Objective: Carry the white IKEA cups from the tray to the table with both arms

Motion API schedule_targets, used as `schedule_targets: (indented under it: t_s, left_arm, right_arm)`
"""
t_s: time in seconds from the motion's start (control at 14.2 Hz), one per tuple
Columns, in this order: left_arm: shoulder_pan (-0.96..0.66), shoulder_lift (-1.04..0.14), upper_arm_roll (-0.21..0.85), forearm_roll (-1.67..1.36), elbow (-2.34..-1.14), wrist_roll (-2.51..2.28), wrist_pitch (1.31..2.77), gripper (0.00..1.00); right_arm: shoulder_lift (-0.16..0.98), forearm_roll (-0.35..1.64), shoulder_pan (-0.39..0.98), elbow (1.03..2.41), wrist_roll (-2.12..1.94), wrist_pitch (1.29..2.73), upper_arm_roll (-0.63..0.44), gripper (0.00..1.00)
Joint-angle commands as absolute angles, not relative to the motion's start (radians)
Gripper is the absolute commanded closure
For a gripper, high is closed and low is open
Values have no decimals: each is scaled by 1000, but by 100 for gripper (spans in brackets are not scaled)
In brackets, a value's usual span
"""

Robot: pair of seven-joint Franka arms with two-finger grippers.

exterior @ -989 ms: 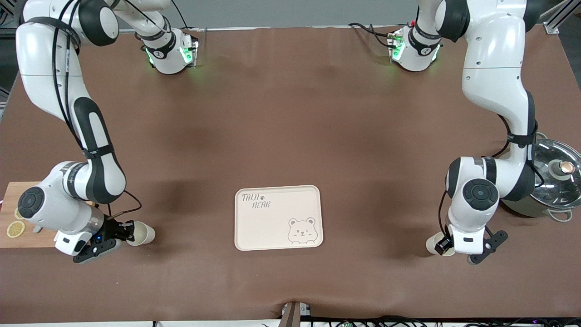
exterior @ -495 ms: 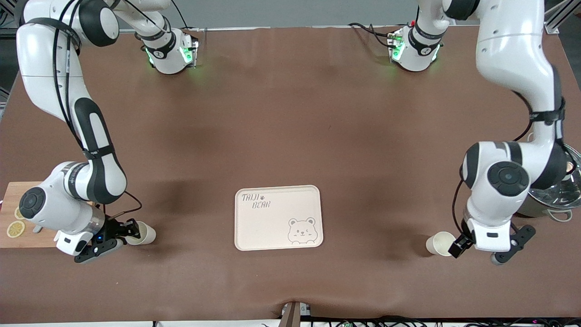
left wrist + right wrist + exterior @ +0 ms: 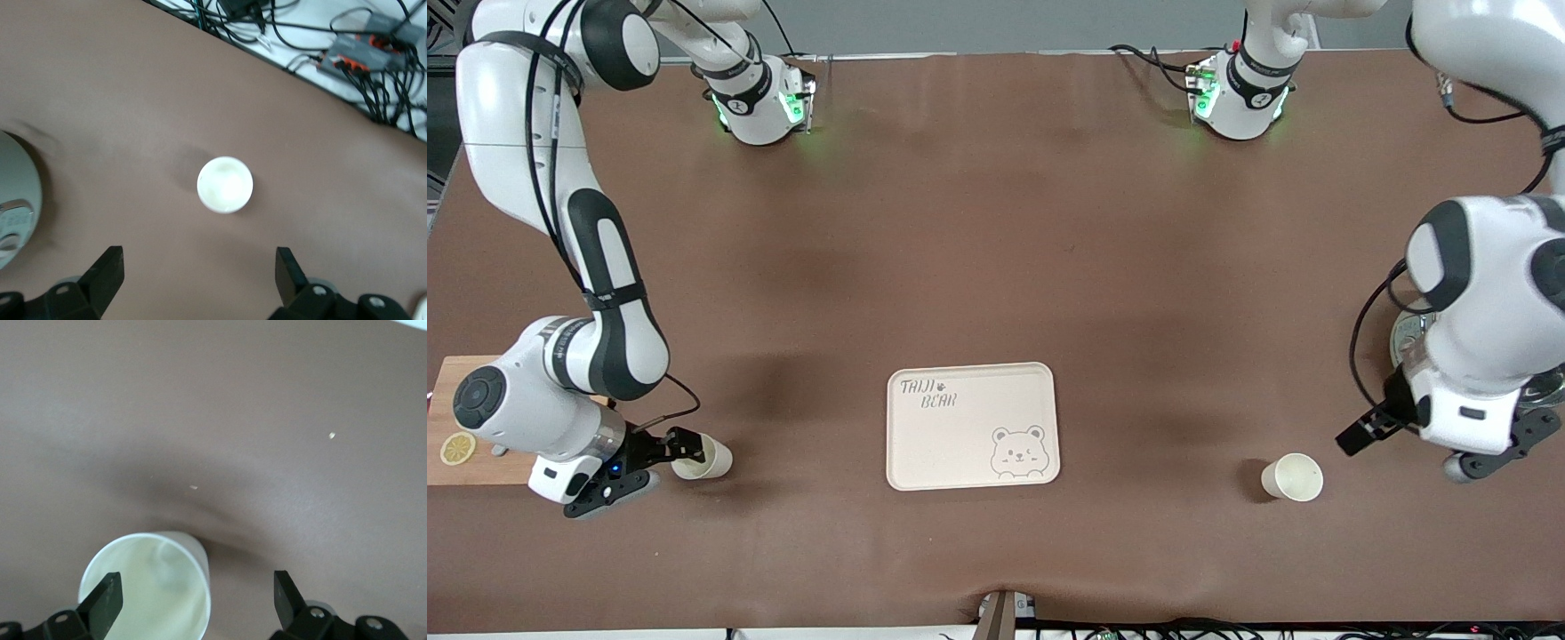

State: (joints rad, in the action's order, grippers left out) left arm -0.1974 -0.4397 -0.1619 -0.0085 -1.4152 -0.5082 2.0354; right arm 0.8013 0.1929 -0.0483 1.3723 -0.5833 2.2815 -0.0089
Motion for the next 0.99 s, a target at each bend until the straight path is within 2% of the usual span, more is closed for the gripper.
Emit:
schedule_targets:
  t_s: [0.0,0.42,0.57,0.92]
  left_arm:
    - [-175,-353,-149,-41,-1445,-355,1938,0]
    - [-178,-227,-150,-40,-1442,-92,1726,0]
    - [-176,-183,-150,-40,-1442,-52,1672,0]
    - [-178,-138,-152,-38,-1393,-64,1646,0]
  right_arm:
    - [773,209,-66,1309,-601,2153,-2,0]
    - [756,206,-66,1143,-591,1874,-6,0]
    - [706,206,-66,1121,-527,1763,-8,0]
    - [484,198,-61,1132,-293,1519,-5,0]
